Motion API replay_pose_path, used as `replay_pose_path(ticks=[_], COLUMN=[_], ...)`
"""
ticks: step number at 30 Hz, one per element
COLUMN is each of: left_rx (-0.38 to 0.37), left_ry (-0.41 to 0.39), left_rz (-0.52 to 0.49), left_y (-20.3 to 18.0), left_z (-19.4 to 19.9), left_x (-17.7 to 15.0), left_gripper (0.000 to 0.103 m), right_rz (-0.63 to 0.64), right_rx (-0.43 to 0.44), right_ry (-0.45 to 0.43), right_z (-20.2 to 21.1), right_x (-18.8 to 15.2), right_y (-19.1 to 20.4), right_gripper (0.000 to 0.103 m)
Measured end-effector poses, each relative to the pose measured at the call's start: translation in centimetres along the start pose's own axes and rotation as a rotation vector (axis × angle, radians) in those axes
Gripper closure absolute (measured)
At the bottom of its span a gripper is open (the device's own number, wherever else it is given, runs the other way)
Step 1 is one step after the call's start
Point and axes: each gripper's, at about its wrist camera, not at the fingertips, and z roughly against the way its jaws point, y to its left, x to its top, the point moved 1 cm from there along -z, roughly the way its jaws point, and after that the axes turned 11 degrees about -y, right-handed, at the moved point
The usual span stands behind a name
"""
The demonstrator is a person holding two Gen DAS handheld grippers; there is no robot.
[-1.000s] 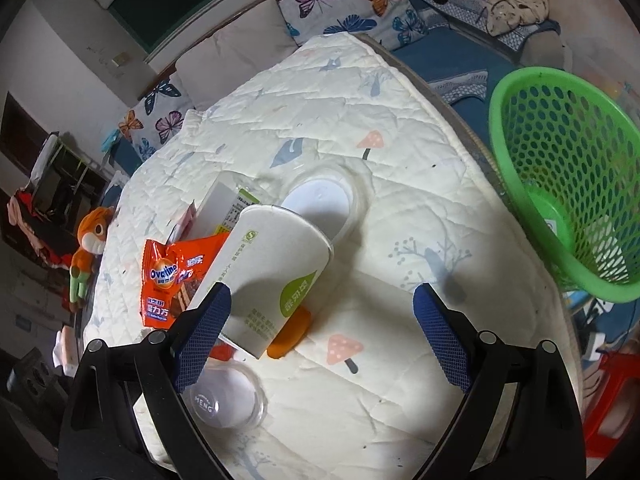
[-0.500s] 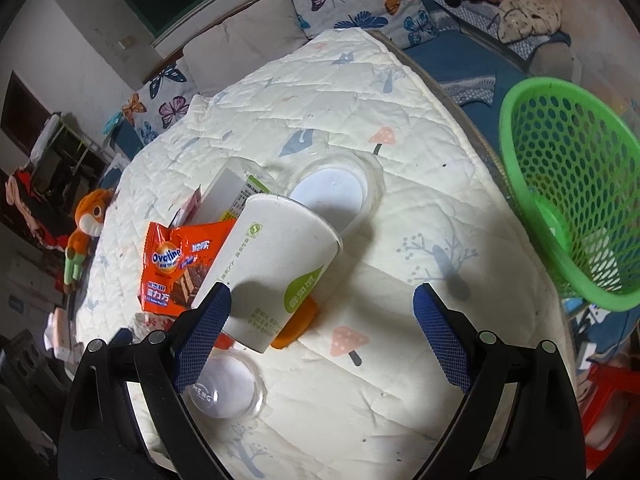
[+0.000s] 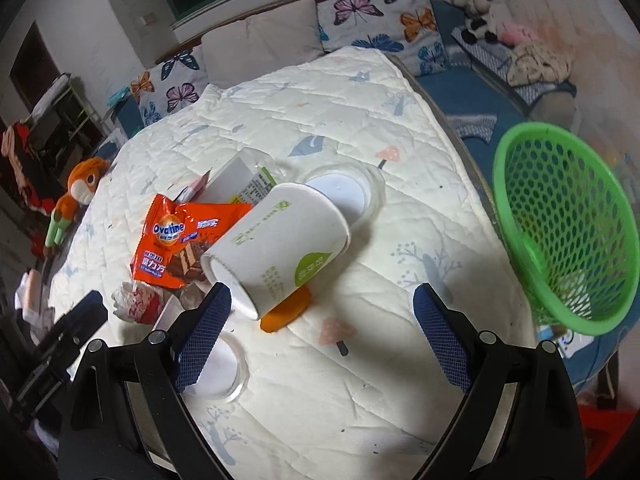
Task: Collect trash
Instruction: 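Move both grippers back to the trash on the mattress, then grasp the clear plastic tray with the left gripper while the right gripper grasps the white paper cup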
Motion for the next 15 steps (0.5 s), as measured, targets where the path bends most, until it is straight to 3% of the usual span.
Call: replay_pose_path(ticks=[8,15], left_rx=[0.032,0.042], left_ry=[-0.01,-0.001], left_rz=[0.031,0.039], left_y=[1.6,2.3], left_z=[0.6,0.2], left_x=[0.4,0.6], left_gripper=[0.038,0.038], right_rz=[0.091,0.069], right_rx=[-0.005,0.002], right_ry=[-0.025,-0.026], right_z=[0.0,-1.5], right_x=[-0.5,0.0], right_y=[2.0,3.2], right_gripper=[0.011,0.011])
